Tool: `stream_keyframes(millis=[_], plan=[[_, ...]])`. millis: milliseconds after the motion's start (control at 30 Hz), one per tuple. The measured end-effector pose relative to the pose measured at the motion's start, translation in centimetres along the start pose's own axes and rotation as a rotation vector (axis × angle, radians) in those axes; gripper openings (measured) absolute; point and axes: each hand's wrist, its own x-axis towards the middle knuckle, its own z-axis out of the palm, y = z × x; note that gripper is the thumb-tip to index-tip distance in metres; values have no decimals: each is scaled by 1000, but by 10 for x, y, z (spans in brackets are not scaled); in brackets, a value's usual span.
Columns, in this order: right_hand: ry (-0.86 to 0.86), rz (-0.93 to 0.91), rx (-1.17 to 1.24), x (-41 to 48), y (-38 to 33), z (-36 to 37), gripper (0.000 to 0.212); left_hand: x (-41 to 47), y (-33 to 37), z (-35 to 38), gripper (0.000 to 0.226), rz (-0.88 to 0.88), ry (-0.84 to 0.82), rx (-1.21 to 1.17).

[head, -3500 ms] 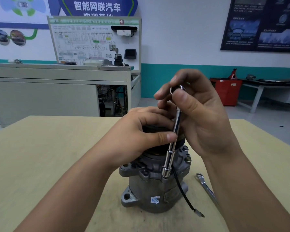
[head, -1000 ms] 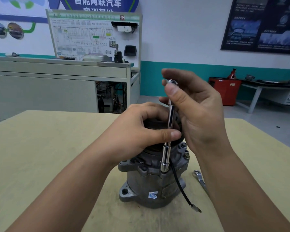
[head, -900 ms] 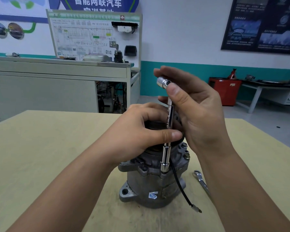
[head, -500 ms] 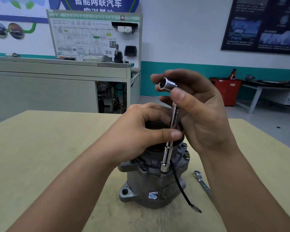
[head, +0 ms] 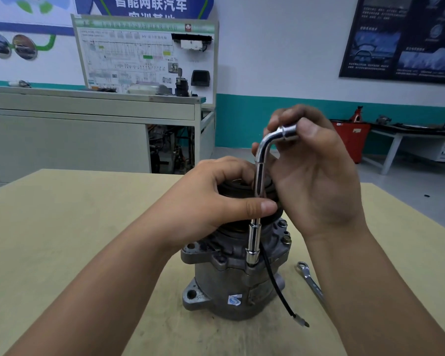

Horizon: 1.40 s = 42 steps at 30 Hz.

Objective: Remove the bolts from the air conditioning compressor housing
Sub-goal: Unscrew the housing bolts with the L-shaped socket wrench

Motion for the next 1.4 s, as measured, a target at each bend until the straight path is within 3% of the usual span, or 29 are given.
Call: stream_keyframes(millis=[167,433,600,733,867,1033,1267,1400], plan=[[100,-26,-48,1,4,2,17,0,-1,-2,14,26,-30,-66],[183,-47,-294,1,7,5,13,1,0,-1,27,57,-48,-56],[32,-62,-501,-1,7,7,17,0,2,4,32,72,1,26],[-100,-98,-450,-5,6,9,23,1,0,6,42,80,5,42],[-174,-62,-288,-6,1,7,21,1,0,2,20,83,-12,32],[-190,-61,-293,-4,0,8,31,1,2,0,10,114,-56,8],[-218,-35,-182,-5,-3,10,20,-1,1,-1,30,68,-36,19],[-131,-67,-229,-3,-5,5,18,-2,0,-1,43,38,-37,6]])
